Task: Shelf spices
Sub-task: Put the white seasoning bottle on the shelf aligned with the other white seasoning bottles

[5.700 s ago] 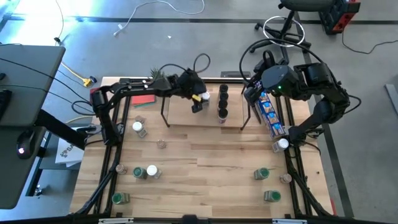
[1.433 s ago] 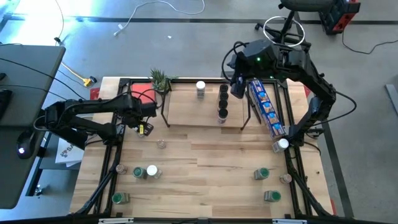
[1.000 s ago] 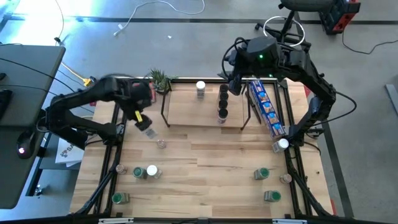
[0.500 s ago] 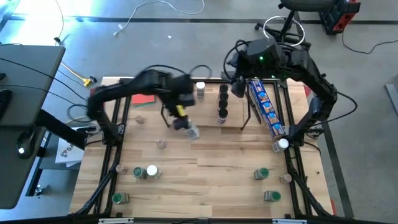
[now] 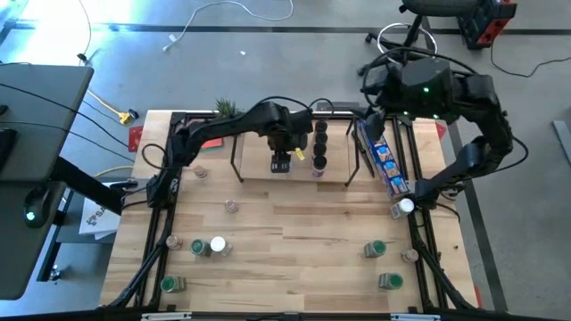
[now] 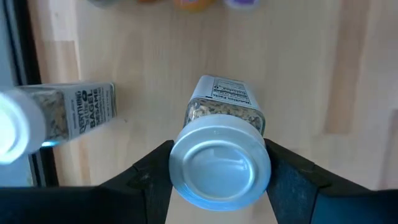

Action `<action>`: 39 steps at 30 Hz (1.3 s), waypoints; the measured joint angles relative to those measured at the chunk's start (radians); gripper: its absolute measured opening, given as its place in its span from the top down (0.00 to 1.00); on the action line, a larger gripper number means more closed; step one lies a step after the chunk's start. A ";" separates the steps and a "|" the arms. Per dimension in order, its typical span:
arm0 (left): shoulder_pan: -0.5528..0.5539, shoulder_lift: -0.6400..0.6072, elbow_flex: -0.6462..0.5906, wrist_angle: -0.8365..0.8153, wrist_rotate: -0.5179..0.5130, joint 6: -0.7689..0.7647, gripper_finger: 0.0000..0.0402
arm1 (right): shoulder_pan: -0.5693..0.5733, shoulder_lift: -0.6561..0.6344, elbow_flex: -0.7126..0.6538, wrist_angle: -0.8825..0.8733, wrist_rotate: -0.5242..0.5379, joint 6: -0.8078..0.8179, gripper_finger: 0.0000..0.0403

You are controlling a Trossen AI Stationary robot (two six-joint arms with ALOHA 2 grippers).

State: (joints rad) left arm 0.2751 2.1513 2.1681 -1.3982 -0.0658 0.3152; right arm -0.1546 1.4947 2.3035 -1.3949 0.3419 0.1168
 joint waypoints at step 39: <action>0.091 0.057 0.000 0.123 -0.111 0.028 0.43 | 0.090 0.011 -0.001 -0.068 0.165 0.119 0.30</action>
State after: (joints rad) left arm 0.3664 2.2086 2.1681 -1.2755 -0.1772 0.3428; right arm -0.0647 1.5059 2.3024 -1.4628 0.5064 0.2356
